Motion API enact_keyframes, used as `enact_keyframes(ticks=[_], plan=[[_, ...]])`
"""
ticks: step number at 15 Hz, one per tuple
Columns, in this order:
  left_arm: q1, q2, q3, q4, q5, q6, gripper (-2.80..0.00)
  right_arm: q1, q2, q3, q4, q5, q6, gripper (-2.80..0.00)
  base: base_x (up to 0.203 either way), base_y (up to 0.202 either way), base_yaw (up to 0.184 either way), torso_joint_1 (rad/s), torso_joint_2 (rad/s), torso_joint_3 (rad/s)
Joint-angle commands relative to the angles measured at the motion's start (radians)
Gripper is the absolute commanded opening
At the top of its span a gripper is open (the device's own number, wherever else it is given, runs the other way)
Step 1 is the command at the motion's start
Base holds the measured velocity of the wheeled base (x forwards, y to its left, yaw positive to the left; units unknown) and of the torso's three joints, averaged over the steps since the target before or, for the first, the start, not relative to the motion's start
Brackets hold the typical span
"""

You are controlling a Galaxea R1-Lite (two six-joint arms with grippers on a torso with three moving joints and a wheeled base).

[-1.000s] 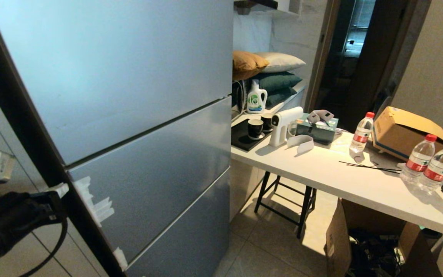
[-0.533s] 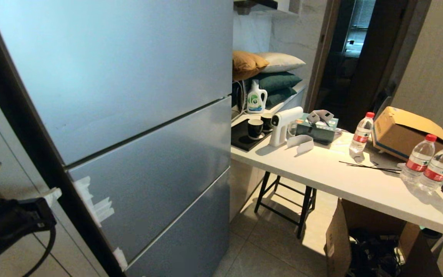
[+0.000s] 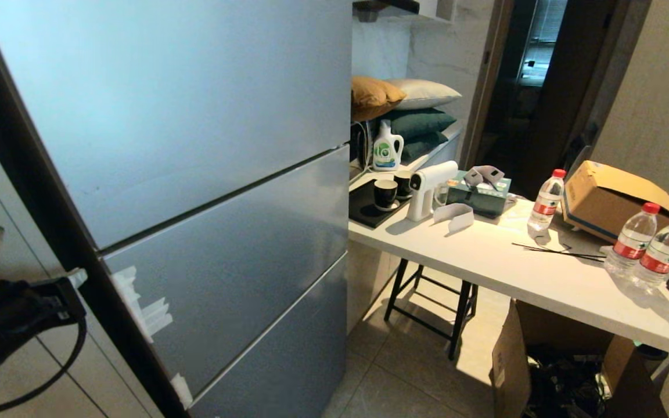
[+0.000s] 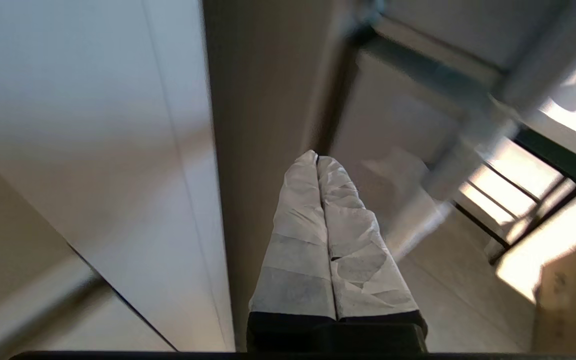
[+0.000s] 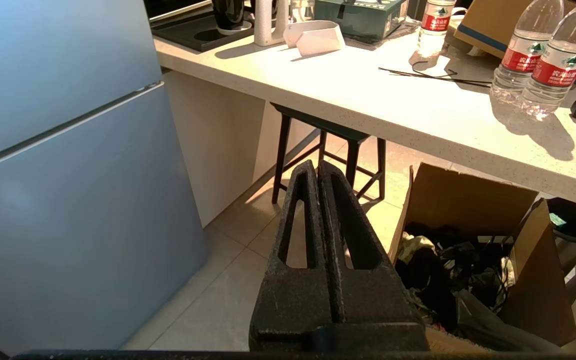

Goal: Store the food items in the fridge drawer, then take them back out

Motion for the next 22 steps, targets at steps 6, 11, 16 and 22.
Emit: enact_keyframes(ticks=[6,11,16,22], plan=[[-0.001,0.149,0.018,-0.155,0.001,-0.007,-2.80,0.000,0.001,0.000,0.000,-0.001,0.000,-2.80,0.000,0.000,0.000,0.000,0.00,0.000],[-0.001,0.167,0.037,-0.193,-0.080,-0.041,-2.80,0.000,0.001,0.000,0.000,-0.001,0.000,-2.80,0.000,0.000,0.000,0.000,0.00,0.000],[-0.001,0.173,0.060,-0.217,-0.147,-0.072,-2.80,0.000,0.001,0.000,0.000,-0.001,0.000,-2.80,0.000,0.000,0.000,0.000,0.00,0.000],[-0.032,0.174,0.098,-0.222,-0.197,-0.071,-2.80,0.000,0.000,0.000,0.000,-0.001,0.000,-2.80,0.000,0.000,0.000,0.000,0.00,0.000]])
